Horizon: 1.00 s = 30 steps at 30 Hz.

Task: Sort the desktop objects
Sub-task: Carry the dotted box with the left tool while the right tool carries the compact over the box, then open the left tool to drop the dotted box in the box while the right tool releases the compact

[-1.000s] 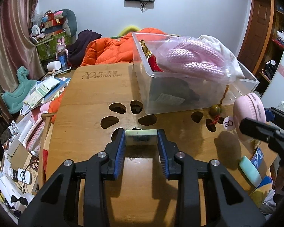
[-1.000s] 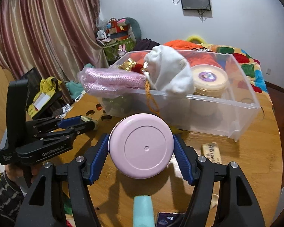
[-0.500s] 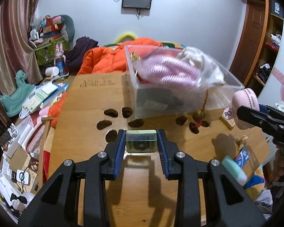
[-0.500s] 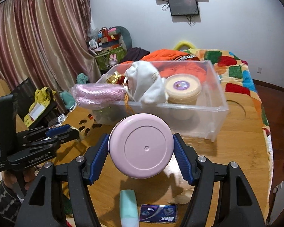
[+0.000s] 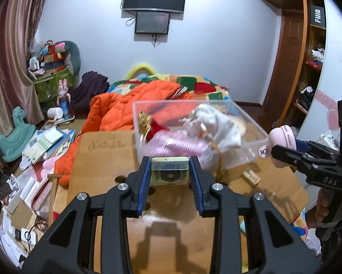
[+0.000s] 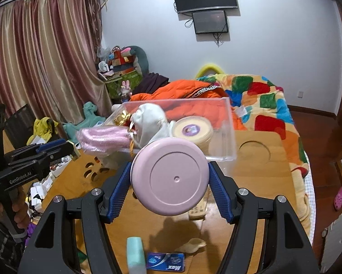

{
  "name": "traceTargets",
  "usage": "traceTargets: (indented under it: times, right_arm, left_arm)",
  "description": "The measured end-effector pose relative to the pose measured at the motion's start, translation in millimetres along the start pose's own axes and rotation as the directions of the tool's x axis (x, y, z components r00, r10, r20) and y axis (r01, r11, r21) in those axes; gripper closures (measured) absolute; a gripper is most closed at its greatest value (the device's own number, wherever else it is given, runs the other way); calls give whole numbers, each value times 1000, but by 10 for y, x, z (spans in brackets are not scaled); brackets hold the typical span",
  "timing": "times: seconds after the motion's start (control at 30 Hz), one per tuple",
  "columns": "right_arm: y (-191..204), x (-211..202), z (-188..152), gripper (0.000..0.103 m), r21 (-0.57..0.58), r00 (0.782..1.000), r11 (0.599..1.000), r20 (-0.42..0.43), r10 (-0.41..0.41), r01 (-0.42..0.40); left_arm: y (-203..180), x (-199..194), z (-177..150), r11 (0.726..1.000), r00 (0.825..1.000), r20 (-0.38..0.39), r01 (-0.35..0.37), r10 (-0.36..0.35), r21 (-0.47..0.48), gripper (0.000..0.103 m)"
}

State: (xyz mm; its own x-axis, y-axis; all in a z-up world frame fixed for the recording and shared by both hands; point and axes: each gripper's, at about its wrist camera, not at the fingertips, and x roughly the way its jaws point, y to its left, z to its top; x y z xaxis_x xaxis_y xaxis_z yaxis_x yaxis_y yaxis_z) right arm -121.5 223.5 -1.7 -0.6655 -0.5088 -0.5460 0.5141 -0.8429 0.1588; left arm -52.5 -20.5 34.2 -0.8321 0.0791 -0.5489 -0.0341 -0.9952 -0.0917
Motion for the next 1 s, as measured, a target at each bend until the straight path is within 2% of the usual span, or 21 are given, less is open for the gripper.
traceTargets:
  times: [0.47, 0.6, 1.0]
  right_arm:
    - [-248, 115, 284, 40, 3, 999, 1000, 36, -25, 25]
    - [-259, 229, 364, 40, -7, 999, 1000, 37, -23, 24]
    - [-251, 734, 555, 40, -31, 1000, 1000, -15, -4, 4]
  left_arm:
    - [-53, 219, 361, 996, 996, 33, 85, -84, -16, 70]
    - [-51, 343, 417, 997, 997, 27, 75, -75, -13, 70]
    - [116, 839, 417, 999, 998, -57, 22, -24, -40, 71]
